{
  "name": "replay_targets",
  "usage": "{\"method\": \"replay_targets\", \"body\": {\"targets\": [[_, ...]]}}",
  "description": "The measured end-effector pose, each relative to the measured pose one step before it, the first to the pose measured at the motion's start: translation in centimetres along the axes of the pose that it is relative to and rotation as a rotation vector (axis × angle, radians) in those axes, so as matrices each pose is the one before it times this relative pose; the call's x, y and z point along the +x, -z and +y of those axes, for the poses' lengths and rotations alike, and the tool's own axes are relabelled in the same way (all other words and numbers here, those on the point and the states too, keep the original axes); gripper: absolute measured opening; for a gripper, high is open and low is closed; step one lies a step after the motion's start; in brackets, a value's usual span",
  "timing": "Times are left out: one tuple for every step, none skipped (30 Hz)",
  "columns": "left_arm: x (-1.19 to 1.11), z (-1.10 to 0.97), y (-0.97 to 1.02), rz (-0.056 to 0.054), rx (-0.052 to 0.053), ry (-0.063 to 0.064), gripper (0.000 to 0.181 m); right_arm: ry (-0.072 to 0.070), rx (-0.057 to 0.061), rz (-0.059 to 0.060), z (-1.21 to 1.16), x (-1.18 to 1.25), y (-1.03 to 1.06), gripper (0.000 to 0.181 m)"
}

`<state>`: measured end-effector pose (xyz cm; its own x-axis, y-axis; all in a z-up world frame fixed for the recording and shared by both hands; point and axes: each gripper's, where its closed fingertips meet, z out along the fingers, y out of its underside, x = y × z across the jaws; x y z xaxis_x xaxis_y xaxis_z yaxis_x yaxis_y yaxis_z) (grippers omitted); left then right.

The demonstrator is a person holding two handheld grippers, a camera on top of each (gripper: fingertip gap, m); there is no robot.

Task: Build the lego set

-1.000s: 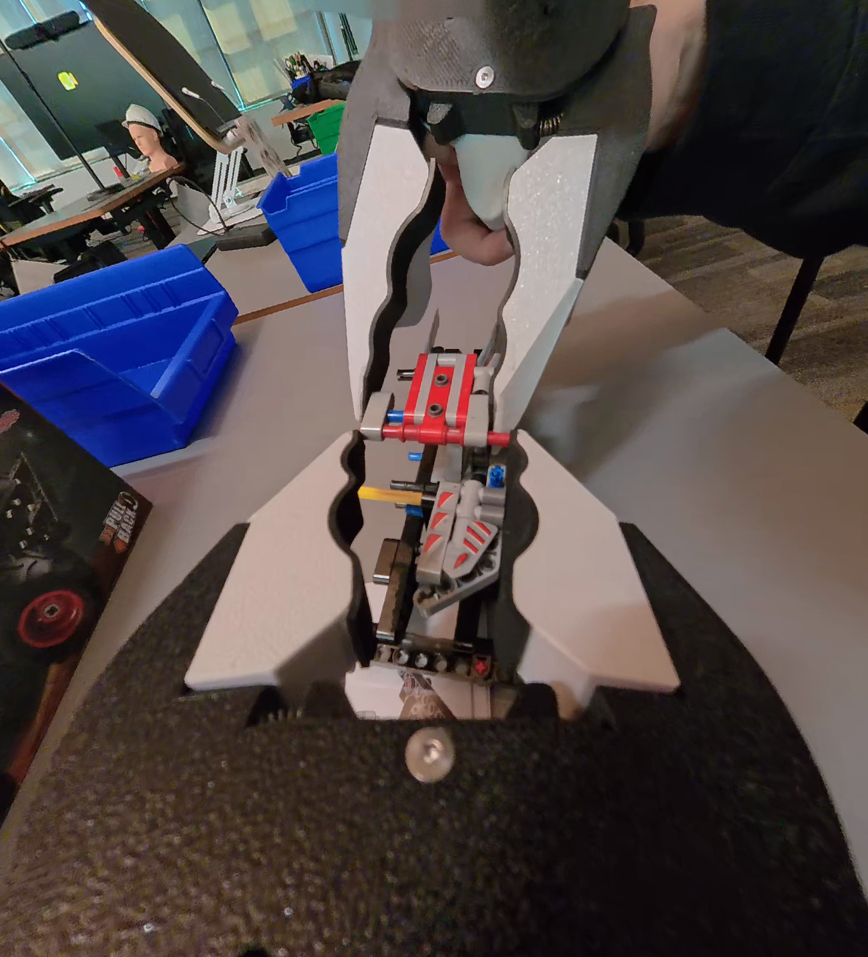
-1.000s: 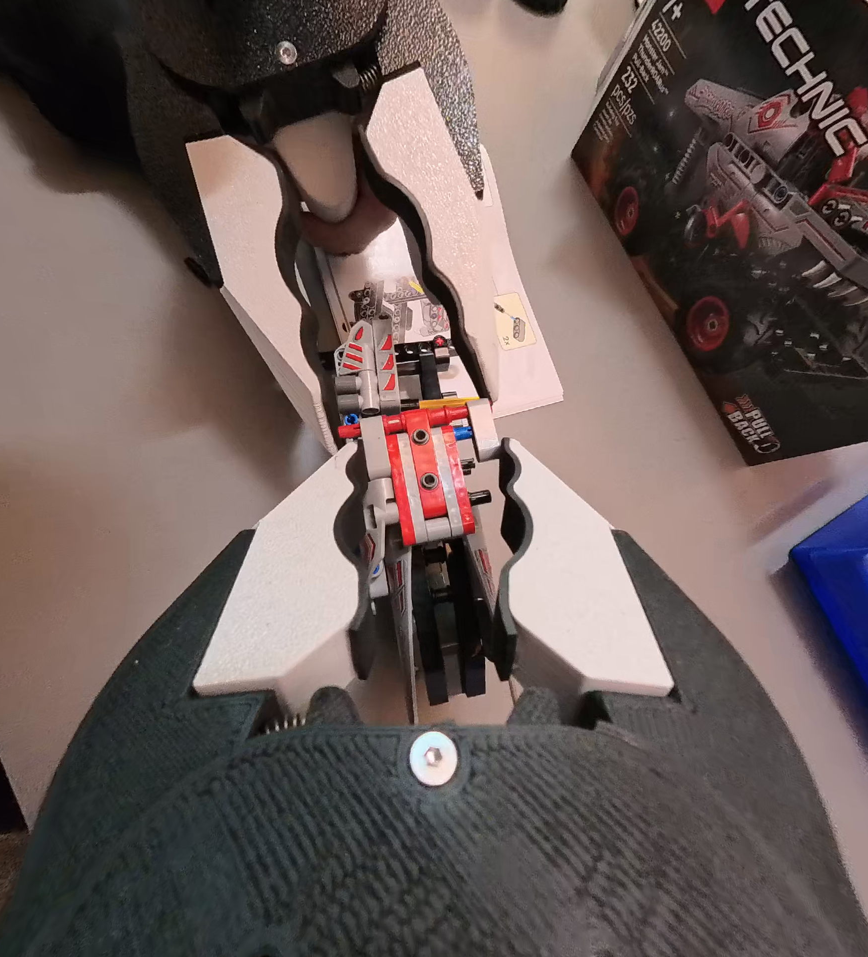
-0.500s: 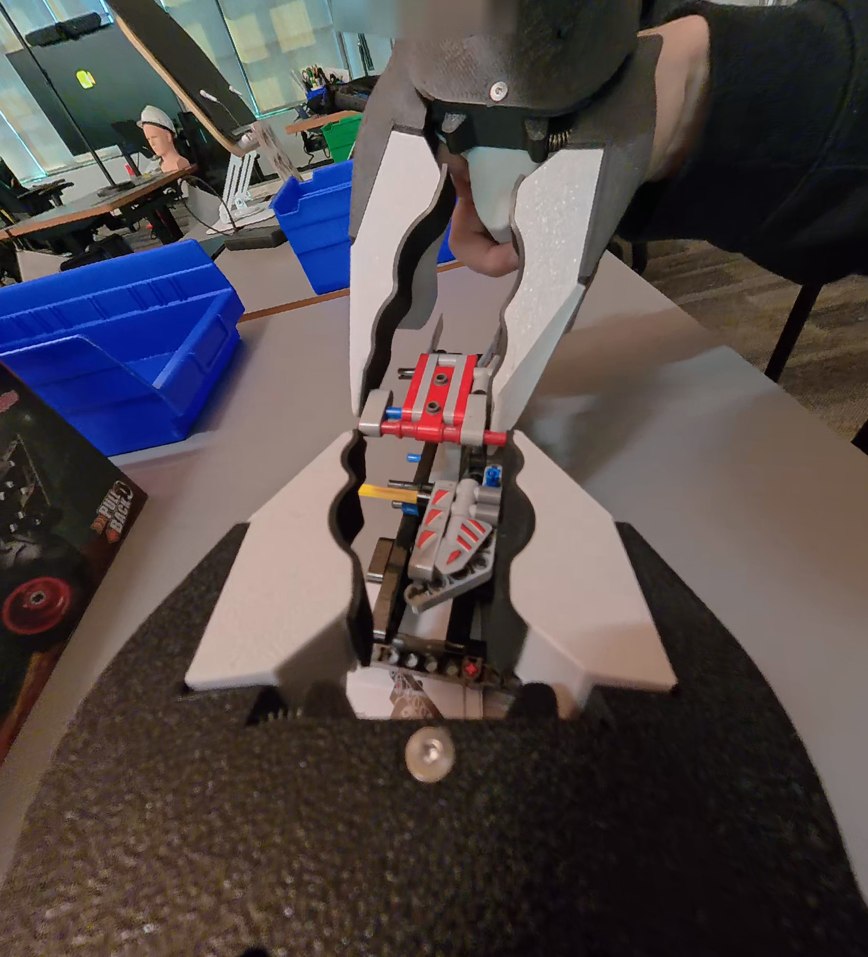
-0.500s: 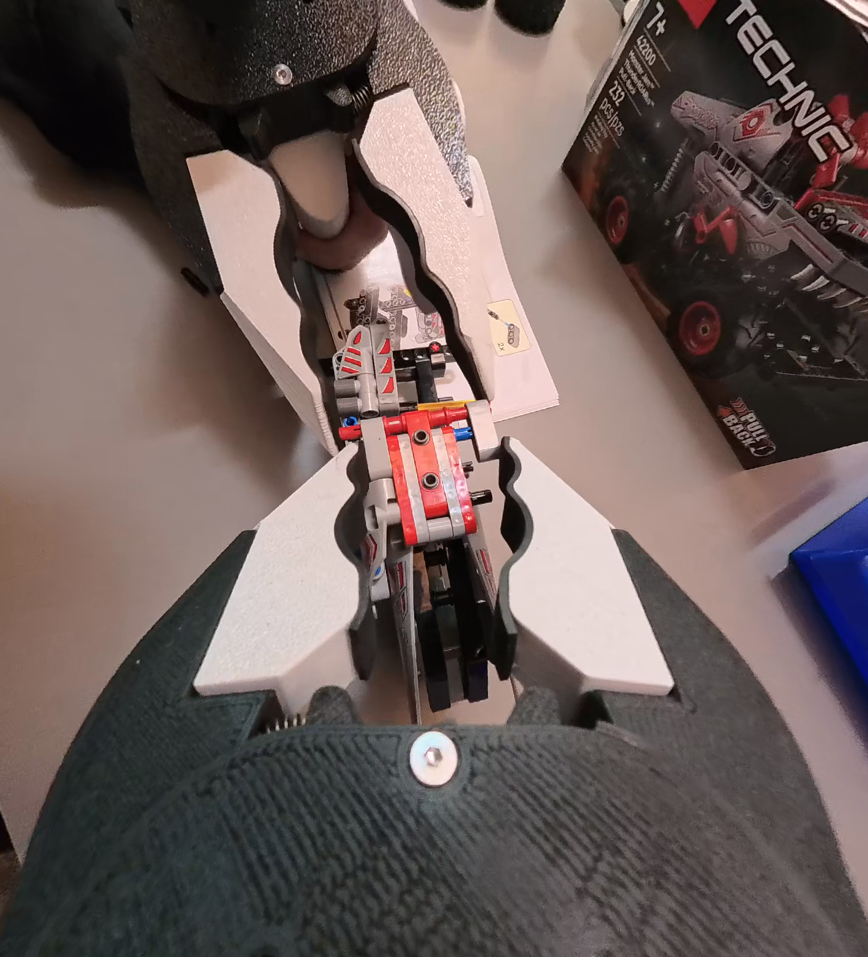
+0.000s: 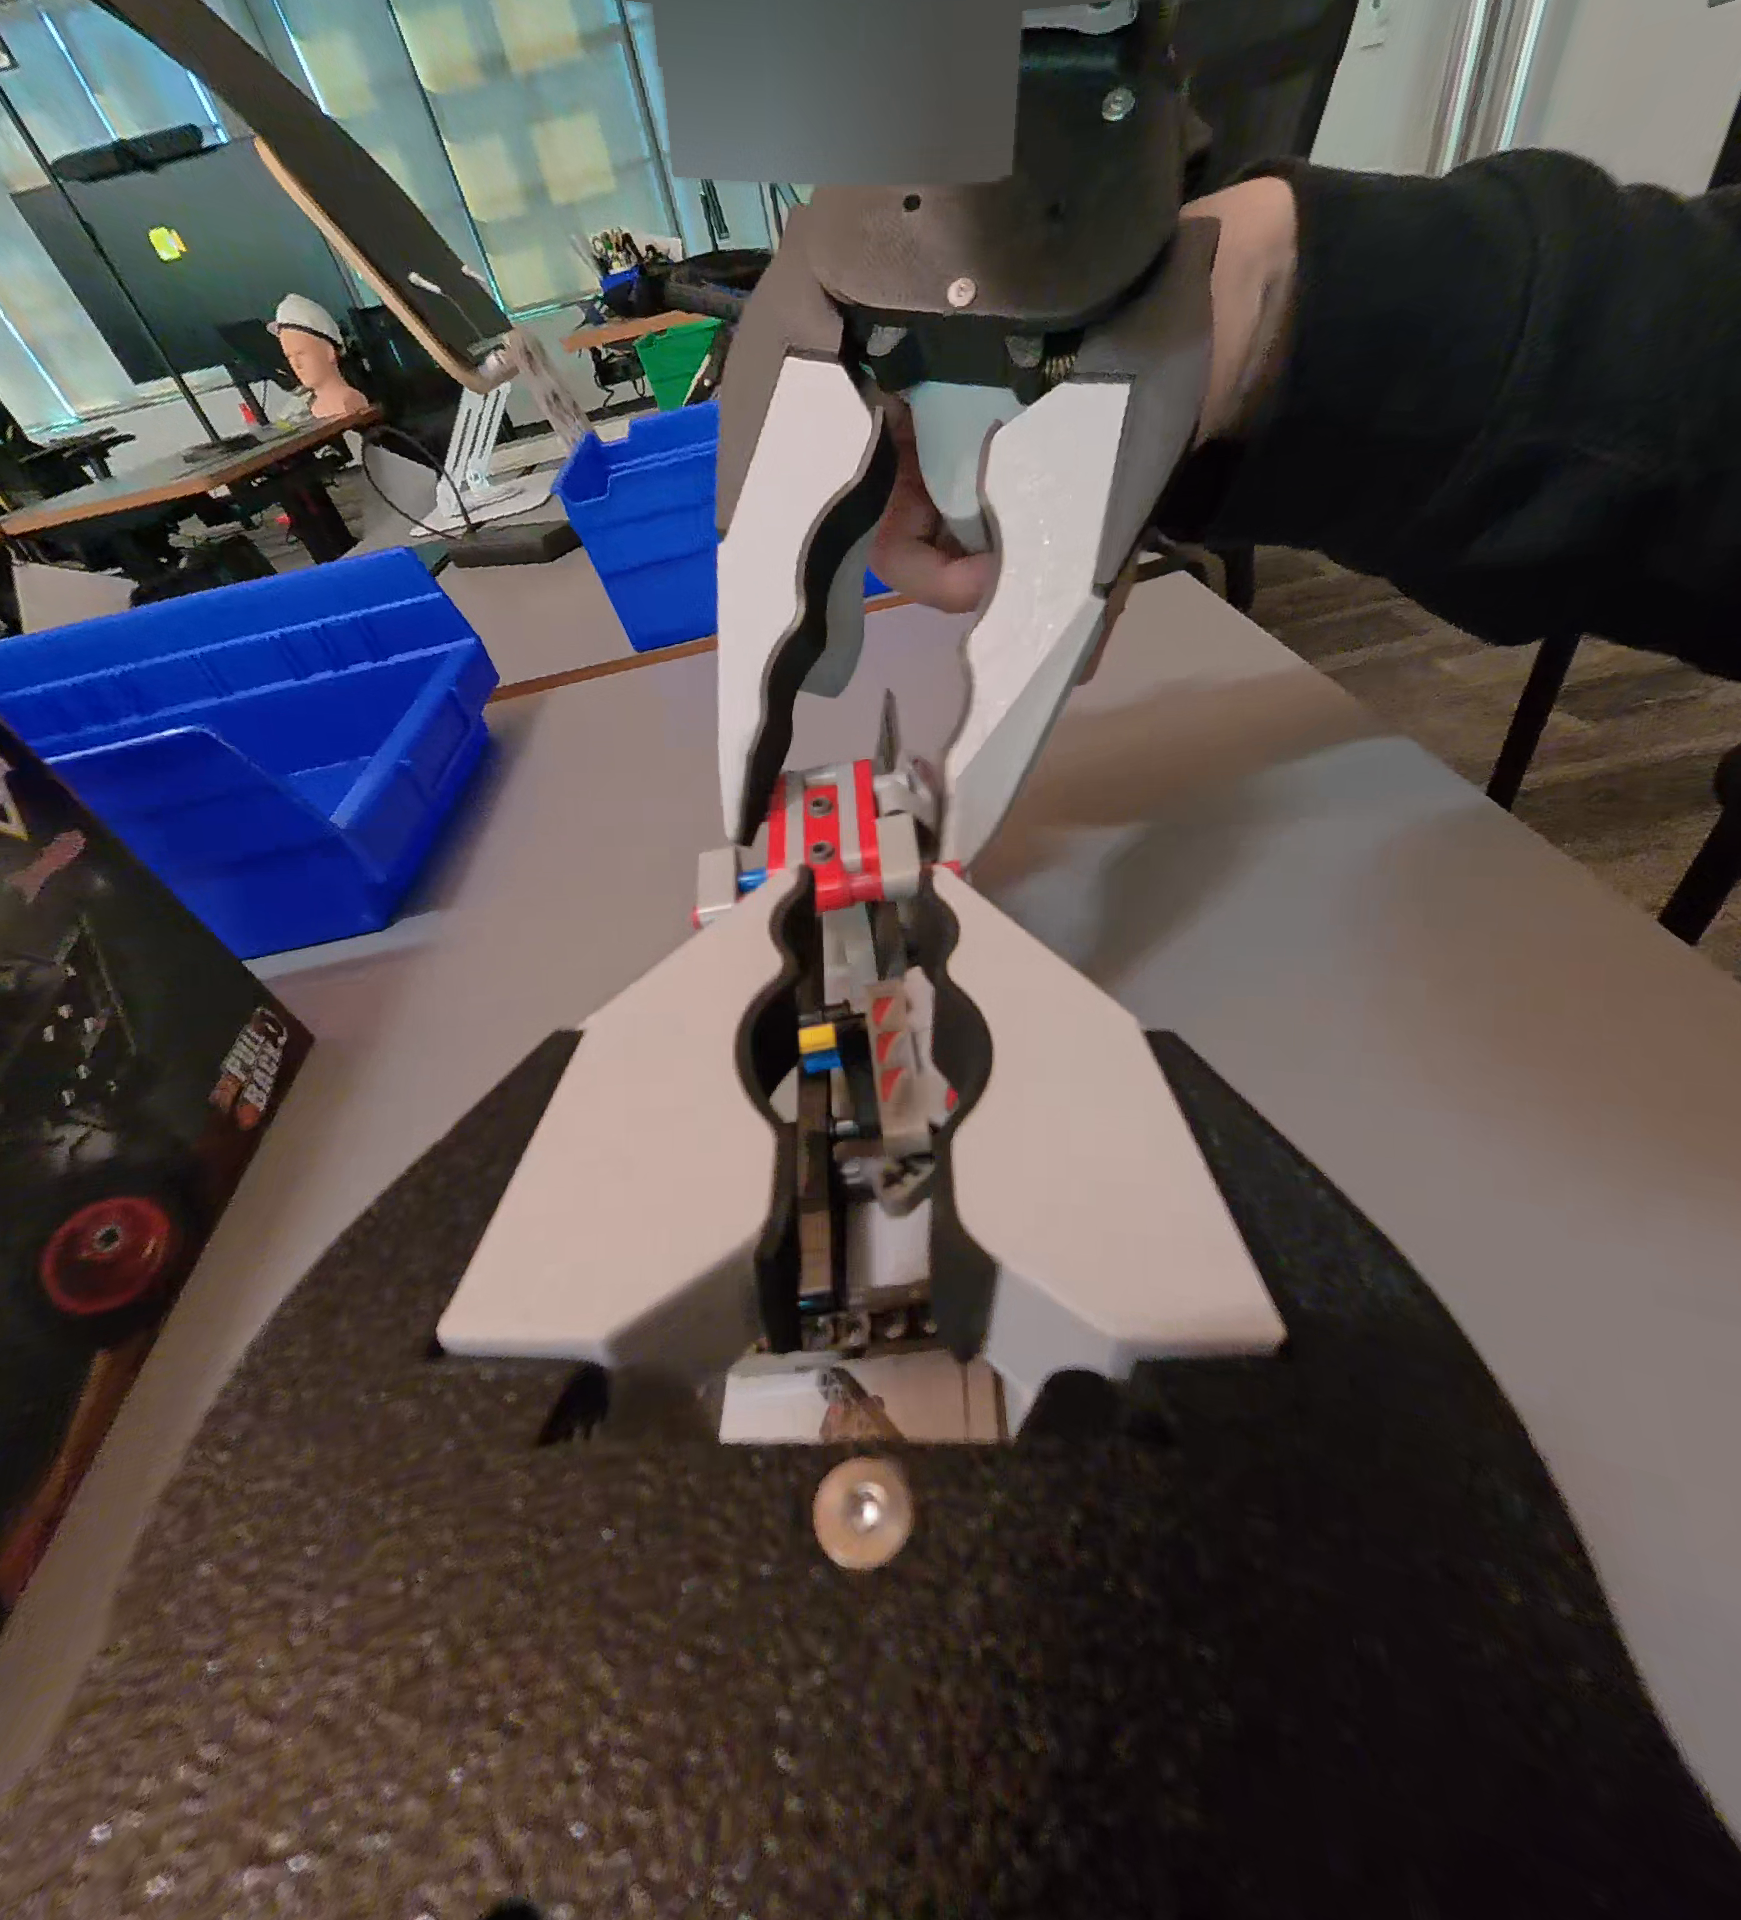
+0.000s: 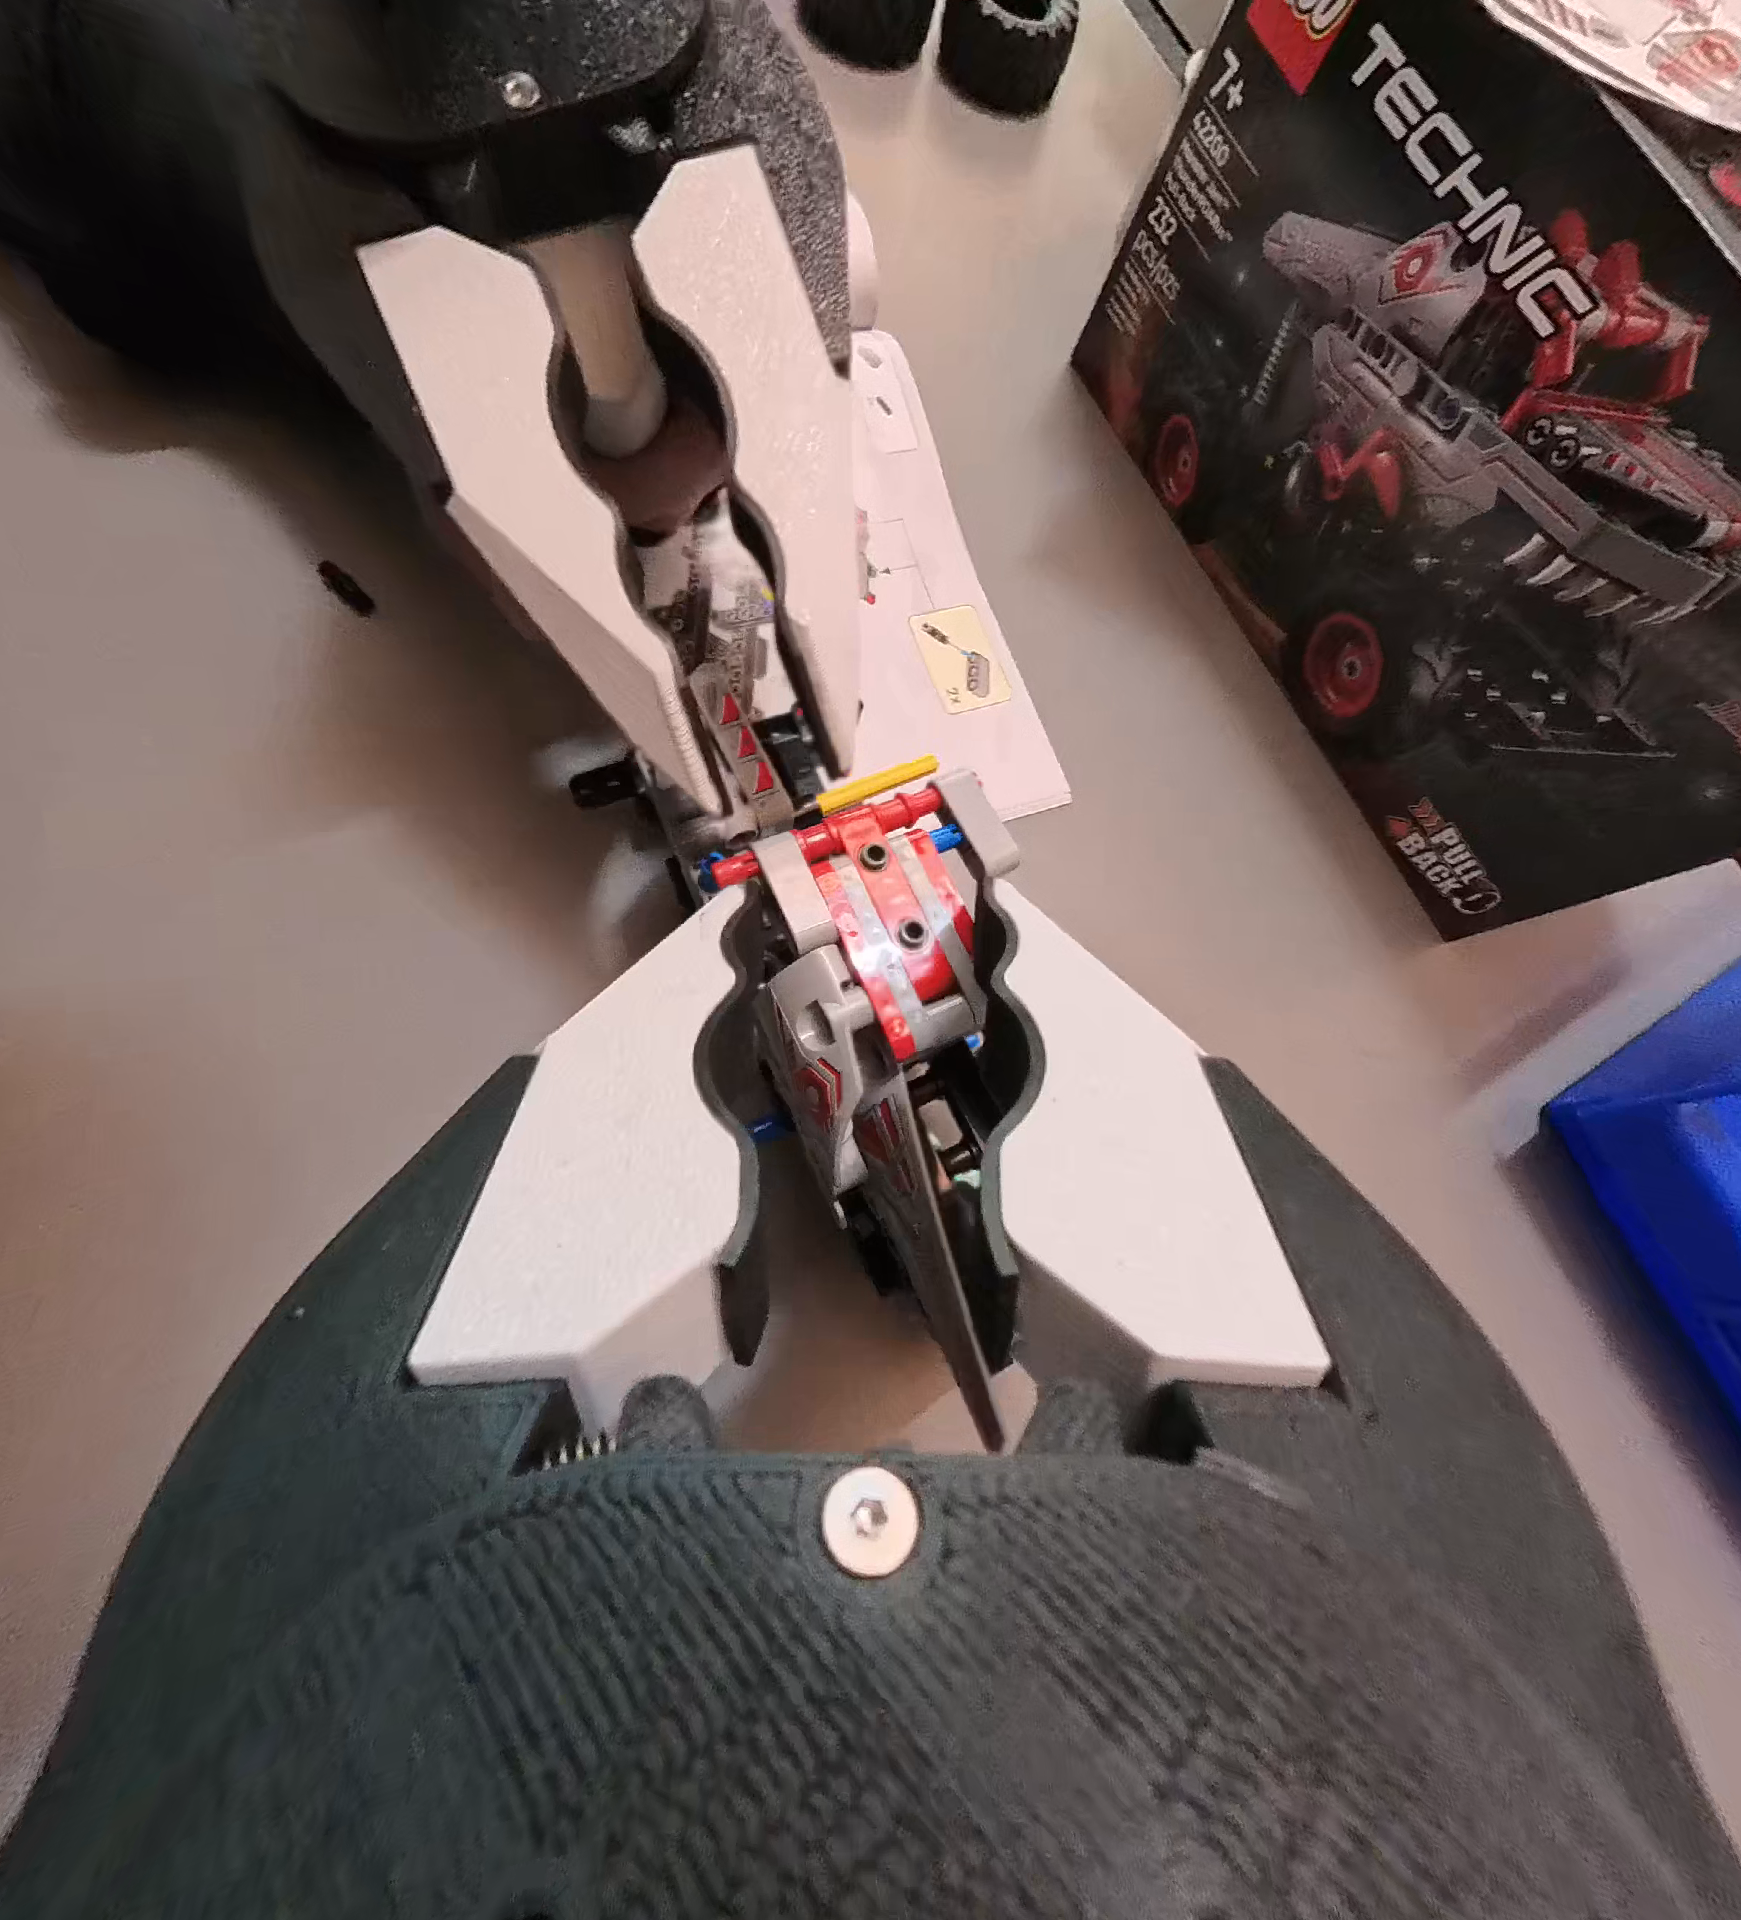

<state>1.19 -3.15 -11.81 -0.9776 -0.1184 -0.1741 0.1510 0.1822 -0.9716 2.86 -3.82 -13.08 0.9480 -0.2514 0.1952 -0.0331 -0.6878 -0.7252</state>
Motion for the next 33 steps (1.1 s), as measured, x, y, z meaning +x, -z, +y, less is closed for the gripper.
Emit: {"method": "replay_targets", "body": {"targets": [[-0.111,0.02,0.078,0.0021,-0.0008,0.0017,0.019,0.0022,0.0015,-0.0178,0.086,-0.153,0.191,0.043],[-0.197,0.12,0.03,-0.0017,-0.0092,0.0067,0.021,0.0076,-0.0061,-0.0138,0.244,-0.098,0.191,0.053],[-0.184,0.049,0.025,-0.0014,-0.0059,0.0031,0.023,0.0087,0.0105,-0.0181,-0.001,-0.212,0.24,0.057],[-0.126,-0.08,0.057,0.0025,0.0011,0.0002,0.024,0.0026,-0.0029,0.0005,0.177,0.105,0.149,0.068],[-0.078,-0.124,0.088,0.006,0.0019,0.0015,0.024,0.002,-0.0184,0.0138,0.382,0.33,0.087,0.074],[-0.207,-0.082,0.103,0.001,-0.0039,0.0089,0.024,-0.0001,-0.0216,0.0144,0.448,0.286,0.051,0.076],[-0.217,-0.012,0.087,0.008,-0.01,0.0213,0.022,-0.0029,-0.0157,0.0038,0.392,0.089,0.01,0.076],[-0.279,0.145,0.064,0.0118,-0.0226,0.0391,0.02,-0.0017,-0.0053,-0.0033,0.247,-0.05,-0.053,0.074],[-0.443,0.184,0.073,0.0077,-0.0262,0.0535,0.02,0.0068,0.0086,-0.007,0.042,-0.12,-0.096,0.069],[-0.451,0.088,0.083,0.0114,-0.0184,0.0591,0.02,0.0155,0.022,-0.0033,-0.193,-0.049,-0.106,0.067],[-0.244,-0.056,0.11,0.0278,-0.0088,0.061,0.021,0.0138,0.0262,0.0026,-0.326,0.073,-0.059,0.067],[0.029,-0.213,0.106,0.0445,0.0041,0.0573,0.023,0.0023,0.0237,-0.0118,-0.377,-0.072,-0.008,0.065],[-0.018,-0.236,0.097,0.0368,0.0103,0.0538,0.024,-0.0041,0.0213,-0.0247,-0.409,-0.222,-0.02,0.065],[-0.141,-0.01,0.031,0.0277,-0.0008,0.0473,0.025,-0.0015,0.0198,-0.0216,-0.401,-0.202,-0.074,0.064],[-0.1,0.242,-0.067,0.0318,-0.019,0.038,0.025,-0.0046,0.0074,-0.0155,-0.173,-0.126,-0.15,0.057],[-0.11,0.255,-0.129,0.0268,-0.0206,0.0283,0.027,-0.0066,-0.0167,-0.017,0.211,-0.157,-0.192,0.052],[-0.13,0.127,-0.134,0.0174,-0.0105,0.0217,0.028,0.0001,0.001,0.0138,-0.068,0.279,-0.042,0.045],[0.128,-0.014,-0.104,0.0271,0.0004,0.0102,0.028,0.0081,-0.0017,-0.0103,0.048,-0.082,0.086,0.043],[0.426,-0.131,-0.067,0.0387,0.007,-0.004,0.028,0.0215,-0.0008,-0.0245,0.029,-0.345,0.157,0.042],[0.458,-0.16,-0.028,0.0304,0.0087,-0.0204,0.028,0.0352,-0.0049,-0.0329,0.079,-0.53,0.184,0.041],[0.472,-0.123,-0.015,0.0192,0.0078,-0.0431,0.028,0.0319,-0.0053,-0.0308,0.06,-0.492,0.213,0.04],[0.524,-0.006,-0.056,0.0121,0.0012,-0.0607,0.028,0.0324,-0.0087,-0.0389,0.088,-0.582,0.242,0.038],[0.547,0.126,-0.173,0.0047,-0.0067,-0.0668,0.028,0.0451,-0.009,-0.0424,0.065,-0.633,0.247,0.038],[0.564,0.351,-0.293,0.0,-0.0199,-0.0607,0.028,0.0588,-0.0016,-0.0492,0.011,-0.773,0.174,0.038],[0.71,0.564,-0.4,0.0097,-0.0347,-0.0433,0.029,0.0507,0.0097,-0.0474,-0.11,-0.751,0.065,0.037],[0.796,0.632,-0.482,0.0204,-0.0408,-0.0152,0.032,0.0261,0.0172,-0.0409,-0.183,-0.603,-0.035,0.038],[0.625,0.545,-0.507,0.0176,-0.0354,0.0121,0.035,0.0151,0.0152,-0.0336,-0.168,-0.482,-0.044,0.038],[0.543,0.345,-0.46,0.0193,-0.0196,0.0203,0.038,0.0088,0.005,-0.0116,-0.1,-0.271,-0.043,0.038],[0.481,0.103,-0.324,0.0189,-0.0014,0.014,0.039,-0.0015,-0.0036,0.0061,-0.018,-0.136,0.014,0.039],[0.267,-0.071,-0.179,0.0064,0.0104,0.0057,0.038,-0.0055,-0.0065,0.0163,0.002,-0.095,0.076,0.039],[-0.032,-0.175,-0.083,-0.0095,0.0148,0.0034,0.036,-0.0058,-0.006,0.0335,0.019,0.119,0.125,0.042],[-0.058,-0.19,-0.027,-0.0053,0.0123,0.0055,0.035,-0.0166,-0.0031,0.0495,0.035,0.289,0.183,0.049],[0.016,-0.182,-0.005,0.0053,0.0083,0.0111,0.035,-0.0409,-0.0101,0.0392,0.165,0.019,0.283,0.05]]}}
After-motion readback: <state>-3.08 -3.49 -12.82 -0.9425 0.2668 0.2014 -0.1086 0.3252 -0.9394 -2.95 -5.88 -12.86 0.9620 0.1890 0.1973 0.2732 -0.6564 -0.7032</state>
